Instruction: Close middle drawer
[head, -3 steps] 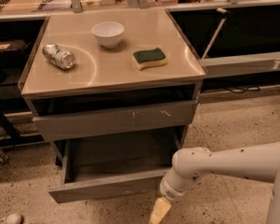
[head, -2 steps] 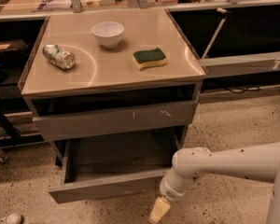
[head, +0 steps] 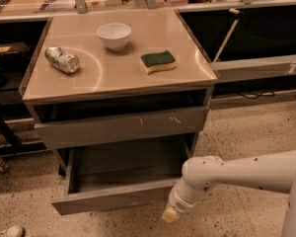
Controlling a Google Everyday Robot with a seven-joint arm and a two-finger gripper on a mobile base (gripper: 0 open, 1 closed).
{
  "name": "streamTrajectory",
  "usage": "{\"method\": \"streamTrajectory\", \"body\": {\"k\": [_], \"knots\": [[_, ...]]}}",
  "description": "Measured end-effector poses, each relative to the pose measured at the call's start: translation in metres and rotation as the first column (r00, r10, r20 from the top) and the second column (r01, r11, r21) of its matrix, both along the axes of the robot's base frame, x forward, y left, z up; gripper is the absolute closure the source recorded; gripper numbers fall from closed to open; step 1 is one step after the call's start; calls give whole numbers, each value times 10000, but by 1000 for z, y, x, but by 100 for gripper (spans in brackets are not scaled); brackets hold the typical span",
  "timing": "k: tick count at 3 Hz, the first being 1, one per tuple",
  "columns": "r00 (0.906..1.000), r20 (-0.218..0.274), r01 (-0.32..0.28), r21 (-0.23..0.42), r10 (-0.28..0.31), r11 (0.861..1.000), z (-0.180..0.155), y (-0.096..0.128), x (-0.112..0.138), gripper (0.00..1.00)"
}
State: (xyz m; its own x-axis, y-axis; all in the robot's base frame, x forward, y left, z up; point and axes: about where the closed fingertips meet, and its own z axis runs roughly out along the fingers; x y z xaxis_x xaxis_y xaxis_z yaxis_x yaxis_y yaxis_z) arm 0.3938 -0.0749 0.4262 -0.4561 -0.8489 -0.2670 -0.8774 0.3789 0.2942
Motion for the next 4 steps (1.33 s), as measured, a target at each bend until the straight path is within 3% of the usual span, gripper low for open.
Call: {"method": "streamTrajectory", "body": {"k": [1,2,4], "knots": [[10000,0,0,0,0,10000,0,0,0,88],[9999,80,-80,71,80,9999,-1,3,11,100],[9978,555,-381,185,370,9991,-5,18,72,100]]}}
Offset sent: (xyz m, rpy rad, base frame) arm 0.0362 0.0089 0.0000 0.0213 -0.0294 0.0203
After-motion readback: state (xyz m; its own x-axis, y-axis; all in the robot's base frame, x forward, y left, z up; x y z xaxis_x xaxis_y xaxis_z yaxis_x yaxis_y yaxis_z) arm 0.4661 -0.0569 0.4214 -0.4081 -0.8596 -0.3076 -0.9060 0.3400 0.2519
